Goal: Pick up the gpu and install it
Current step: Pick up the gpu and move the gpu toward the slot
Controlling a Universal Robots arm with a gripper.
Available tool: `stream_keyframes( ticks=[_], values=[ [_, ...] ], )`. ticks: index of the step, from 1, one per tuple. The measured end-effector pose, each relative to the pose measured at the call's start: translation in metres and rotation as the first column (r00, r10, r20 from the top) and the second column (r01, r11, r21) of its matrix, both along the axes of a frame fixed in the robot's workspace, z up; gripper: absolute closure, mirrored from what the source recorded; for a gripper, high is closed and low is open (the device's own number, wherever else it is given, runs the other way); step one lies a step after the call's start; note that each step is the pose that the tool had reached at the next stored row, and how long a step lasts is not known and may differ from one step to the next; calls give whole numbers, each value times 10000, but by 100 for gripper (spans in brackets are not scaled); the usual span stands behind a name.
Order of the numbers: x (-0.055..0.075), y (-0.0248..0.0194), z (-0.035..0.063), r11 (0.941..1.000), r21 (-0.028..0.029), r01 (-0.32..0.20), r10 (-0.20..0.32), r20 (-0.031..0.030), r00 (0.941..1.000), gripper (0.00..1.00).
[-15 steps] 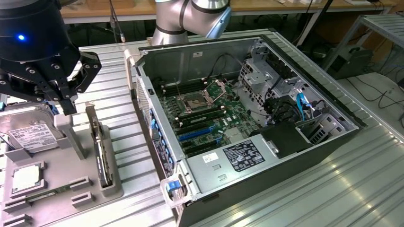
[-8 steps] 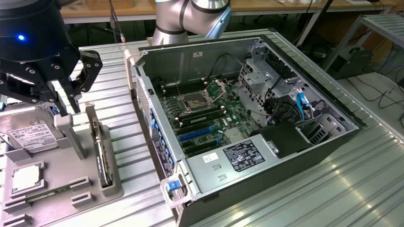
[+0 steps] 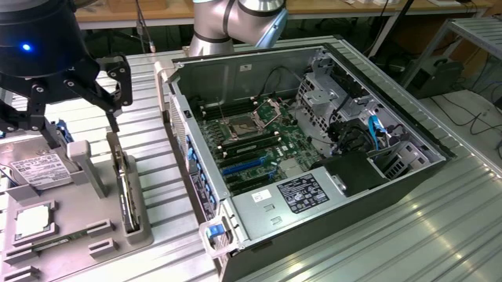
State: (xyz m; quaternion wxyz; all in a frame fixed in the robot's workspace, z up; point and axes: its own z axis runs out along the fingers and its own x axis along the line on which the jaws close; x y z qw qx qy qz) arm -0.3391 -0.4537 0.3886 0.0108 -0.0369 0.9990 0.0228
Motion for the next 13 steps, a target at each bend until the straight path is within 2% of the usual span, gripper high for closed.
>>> stream_keyframes(
  ticks=[3,4,7,13],
  values=[
    [0,-12,-2,10000,-1,-3,3,-1,10000,22],
    [0,-24,-5,10000,0,-2,2,0,10000,16],
    [3,-28,-22,10000,-7,0,0,-2,10000,16],
    [37,-29,-157,10000,-11,41,-41,0,10000,16]
  ],
)
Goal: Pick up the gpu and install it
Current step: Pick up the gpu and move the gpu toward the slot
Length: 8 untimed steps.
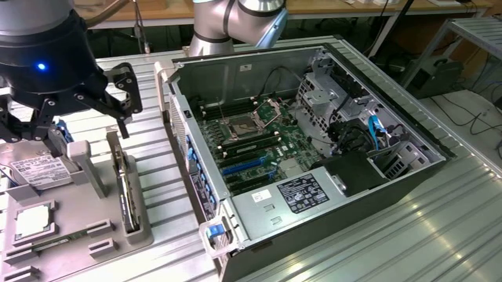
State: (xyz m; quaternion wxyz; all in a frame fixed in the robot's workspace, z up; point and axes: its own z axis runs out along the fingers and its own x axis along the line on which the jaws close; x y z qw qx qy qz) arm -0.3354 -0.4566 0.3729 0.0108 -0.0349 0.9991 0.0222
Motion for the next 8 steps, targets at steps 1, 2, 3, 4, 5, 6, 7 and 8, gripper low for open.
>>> stream_keyframes(
  ticks=[1,2,3,4,5,6,7,8],
  values=[
    [4,0,-29,10000,0,11,-11,0,10000,16],
    [6,0,-50,10000,0,16,-16,0,10000,16],
    [7,0,-70,10000,-1,18,-18,-1,10000,16],
    [7,0,-94,10000,-1,19,-19,-1,10000,16],
    [7,0,-114,10000,-1,20,-20,-1,10000,16],
    [8,0,-133,10000,-1,21,-21,-1,10000,16],
    [7,0,-151,10000,-1,21,-21,0,10000,16],
    [8,0,-168,10000,1,21,-21,0,10000,16]
  ],
)
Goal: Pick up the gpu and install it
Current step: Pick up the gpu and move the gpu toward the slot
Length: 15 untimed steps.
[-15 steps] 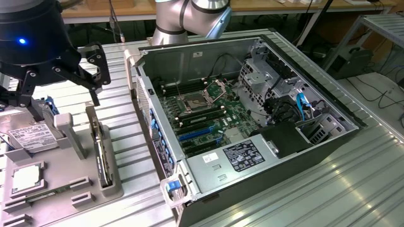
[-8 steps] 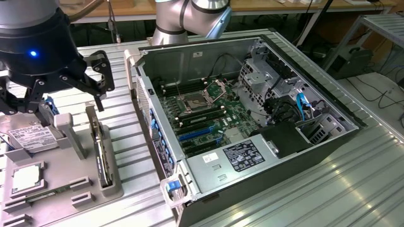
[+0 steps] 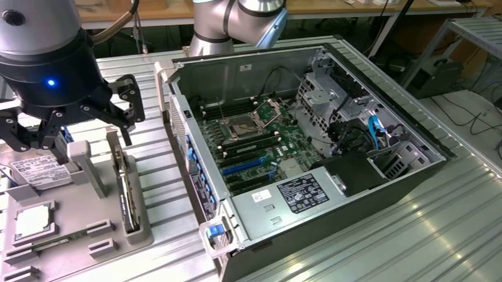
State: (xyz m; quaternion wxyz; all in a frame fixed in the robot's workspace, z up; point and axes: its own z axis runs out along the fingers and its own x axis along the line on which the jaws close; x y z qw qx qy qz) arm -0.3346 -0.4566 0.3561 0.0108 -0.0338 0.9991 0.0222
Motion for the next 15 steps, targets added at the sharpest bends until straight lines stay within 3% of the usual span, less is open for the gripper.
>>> stream_keyframes(
  ticks=[15],
  values=[
    [0,0,-262,10000,-1,0,0,-1,10000,16]
  ],
)
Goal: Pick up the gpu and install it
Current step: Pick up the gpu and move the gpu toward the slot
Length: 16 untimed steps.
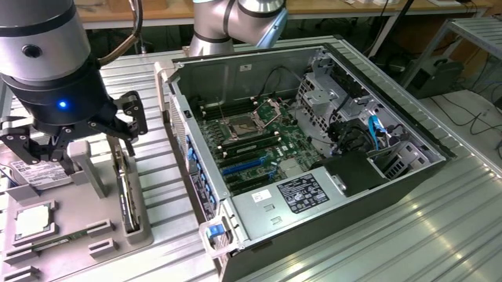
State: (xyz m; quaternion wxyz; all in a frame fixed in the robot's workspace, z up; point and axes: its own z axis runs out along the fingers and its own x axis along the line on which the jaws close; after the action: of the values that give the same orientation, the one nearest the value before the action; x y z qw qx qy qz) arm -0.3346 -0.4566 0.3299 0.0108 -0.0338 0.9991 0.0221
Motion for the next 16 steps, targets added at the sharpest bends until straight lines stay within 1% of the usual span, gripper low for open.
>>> stream_keyframes(
  ticks=[8,12,16],
  values=[
    [7,0,-146,10000,0,-1,1,0,10000,16],
    [53,0,-195,10000,0,4,-4,0,10000,16],
    [59,0,-231,10000,-1,-94,94,-1,10000,16]
  ],
)
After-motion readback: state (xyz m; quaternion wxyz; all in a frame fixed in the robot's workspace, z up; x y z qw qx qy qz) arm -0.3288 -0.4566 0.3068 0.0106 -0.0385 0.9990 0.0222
